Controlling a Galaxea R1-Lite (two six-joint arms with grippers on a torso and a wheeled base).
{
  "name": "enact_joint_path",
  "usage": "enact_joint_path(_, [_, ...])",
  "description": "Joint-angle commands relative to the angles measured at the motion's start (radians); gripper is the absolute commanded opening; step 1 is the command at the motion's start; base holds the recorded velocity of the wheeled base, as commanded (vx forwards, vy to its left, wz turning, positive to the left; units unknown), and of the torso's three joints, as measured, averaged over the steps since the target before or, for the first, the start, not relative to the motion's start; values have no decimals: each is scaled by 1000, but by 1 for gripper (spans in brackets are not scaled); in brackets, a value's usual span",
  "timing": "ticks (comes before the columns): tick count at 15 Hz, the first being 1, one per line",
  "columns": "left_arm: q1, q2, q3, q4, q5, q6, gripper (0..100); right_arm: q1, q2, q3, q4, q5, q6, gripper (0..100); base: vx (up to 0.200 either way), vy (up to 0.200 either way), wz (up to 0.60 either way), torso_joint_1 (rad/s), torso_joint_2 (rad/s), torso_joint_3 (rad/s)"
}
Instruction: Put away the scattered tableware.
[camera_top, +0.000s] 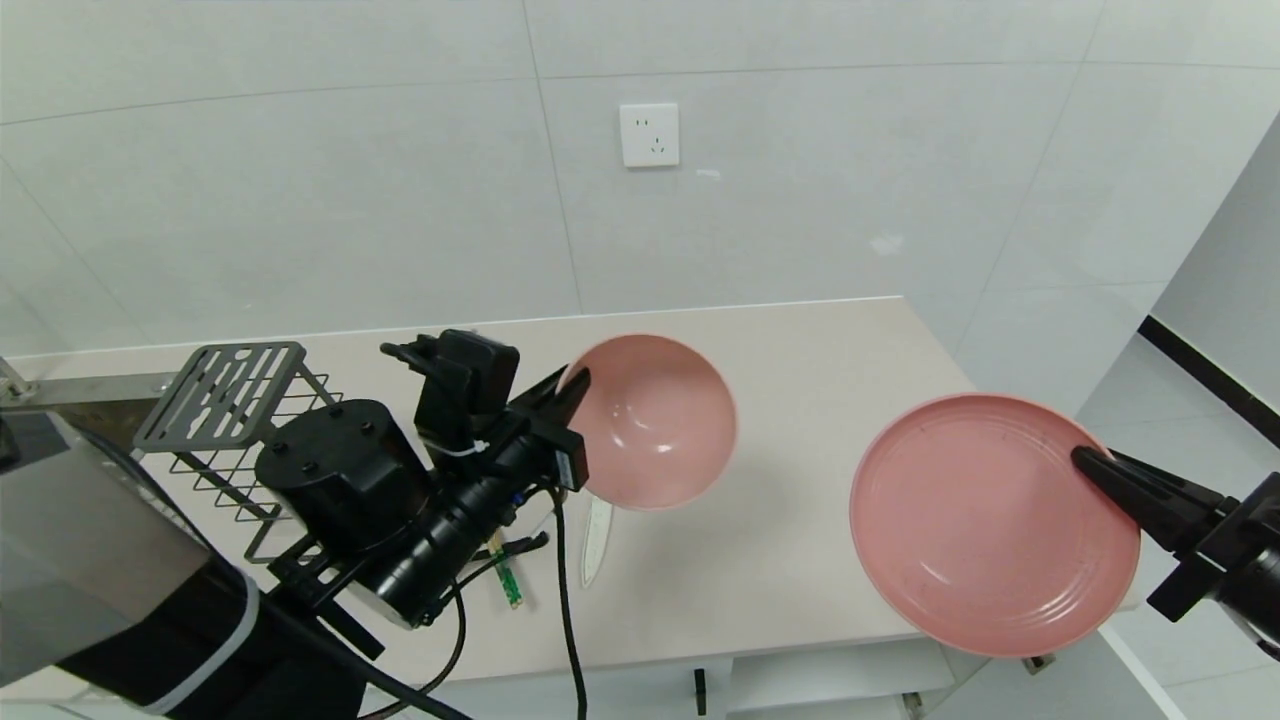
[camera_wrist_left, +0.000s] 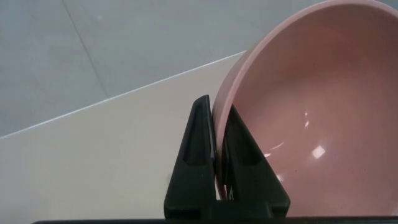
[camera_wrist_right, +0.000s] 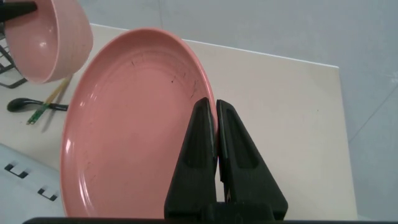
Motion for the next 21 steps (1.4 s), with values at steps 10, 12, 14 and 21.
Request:
enact_joint_path(10, [-96,-13,54,-1,1,1,0,-71,15,-1,-1,1,3,0,-80,0,0,1,0,1])
enact_joint_path(12, [-97,-18,57,-1,2,1,0,-71,13,-1,-1,1,3,0,-200,0,0,24,0,0])
enact_joint_path(14, [-97,-30,63,-1,1,1,0,-71,15,0,-1,-1,3,0,-200,0,0,-12,-5,7])
enact_joint_path(21, [-114,-134,166,-1,1,1,0,-69,18,0,-1,1,3,0,-57,0,0,-1,0,1])
